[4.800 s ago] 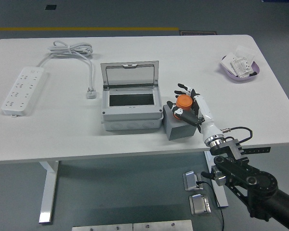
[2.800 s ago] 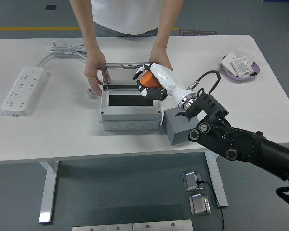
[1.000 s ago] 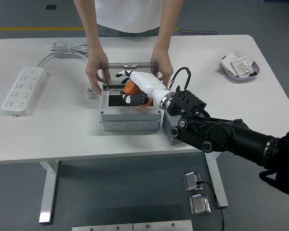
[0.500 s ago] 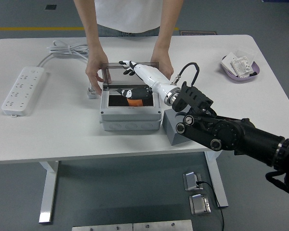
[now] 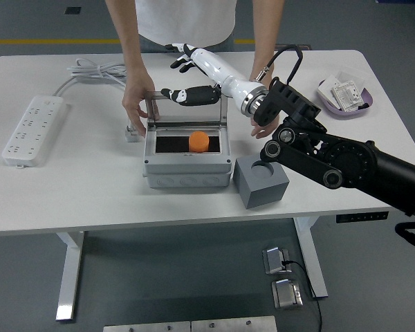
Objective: Fetch the battery,place it into the box,close the lid of the box
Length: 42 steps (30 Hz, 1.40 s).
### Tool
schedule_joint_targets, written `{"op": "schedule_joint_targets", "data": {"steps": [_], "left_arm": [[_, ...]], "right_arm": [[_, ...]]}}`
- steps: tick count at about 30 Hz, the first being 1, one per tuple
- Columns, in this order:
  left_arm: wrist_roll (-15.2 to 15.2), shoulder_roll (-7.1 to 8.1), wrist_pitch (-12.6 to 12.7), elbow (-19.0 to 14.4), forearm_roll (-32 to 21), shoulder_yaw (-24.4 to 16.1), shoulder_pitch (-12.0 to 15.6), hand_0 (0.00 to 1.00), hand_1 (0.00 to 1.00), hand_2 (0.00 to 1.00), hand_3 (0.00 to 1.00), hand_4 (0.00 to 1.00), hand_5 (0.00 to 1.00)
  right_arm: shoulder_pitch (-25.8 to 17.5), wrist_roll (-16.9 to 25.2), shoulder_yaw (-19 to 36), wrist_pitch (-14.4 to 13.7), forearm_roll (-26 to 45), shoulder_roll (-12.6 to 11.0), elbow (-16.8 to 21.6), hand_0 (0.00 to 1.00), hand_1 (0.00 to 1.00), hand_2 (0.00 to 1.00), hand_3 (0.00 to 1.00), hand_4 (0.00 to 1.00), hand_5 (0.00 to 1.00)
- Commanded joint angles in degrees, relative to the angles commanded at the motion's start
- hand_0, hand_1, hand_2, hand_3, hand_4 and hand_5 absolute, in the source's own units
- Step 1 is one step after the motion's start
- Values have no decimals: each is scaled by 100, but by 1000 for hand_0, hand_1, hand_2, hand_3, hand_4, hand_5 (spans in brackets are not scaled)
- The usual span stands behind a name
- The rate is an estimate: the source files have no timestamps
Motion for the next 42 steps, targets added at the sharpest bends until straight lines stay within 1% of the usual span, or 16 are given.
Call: {"op": "schedule_joint_targets", "data": {"steps": [3, 4, 9, 10, 15, 16, 20, 22, 30, 35, 42], "left_arm": [[16, 17, -8, -3, 49, -36, -12, 646, 687, 570, 551, 443, 2], [18, 21, -9, -3, 57, -40, -16, 646, 685, 571, 550, 438, 2], [30, 42, -21, -5, 116, -74, -44, 646, 685, 571, 550, 438, 2], [34, 46, -24, -6, 132, -83, -51, 646, 683, 569, 546, 432, 2], [47, 63, -35, -7, 203, -124, -75, 646, 683, 569, 546, 432, 2], [48, 66, -38, -8, 212, -126, -79, 646, 682, 569, 545, 431, 2], [56, 75, -46, -8, 273, -163, -92, 646, 682, 569, 545, 431, 2], [56, 77, -48, -9, 284, -167, -93, 645, 680, 568, 544, 428, 2], [58, 74, -58, -8, 325, -184, -95, 646, 678, 567, 540, 425, 2], [60, 63, -60, -8, 340, -189, -87, 646, 678, 566, 542, 424, 2], [29, 61, -34, -4, 252, -126, -74, 646, 677, 564, 539, 421, 2]], "right_arm": [[162, 91, -216, 33, 300, 124, -354, 776, 686, 715, 893, 786, 410], [203, 111, -286, 45, 379, 158, -452, 722, 645, 696, 883, 789, 412], [353, 222, -639, 92, 787, 332, -982, 722, 645, 696, 883, 789, 412], [371, 247, -694, 100, 855, 360, -1074, 721, 644, 692, 878, 775, 410], [409, 338, -853, 118, 1081, 443, -1345, 721, 644, 692, 878, 775, 410], [410, 355, -871, 119, 1112, 453, -1376, 735, 645, 692, 874, 769, 405], [411, 411, -910, 131, 1183, 493, -1474, 735, 645, 692, 874, 769, 405], [413, 423, -915, 131, 1193, 504, -1498, 753, 651, 693, 873, 765, 422], [352, 492, -993, 118, 1276, 541, -1577, 764, 649, 689, 866, 751, 423], [242, 493, -1052, 102, 1220, 512, -1518, 770, 649, 687, 865, 748, 424], [201, 437, -1056, 58, 1074, 383, -1332, 773, 647, 687, 862, 747, 426]]}}
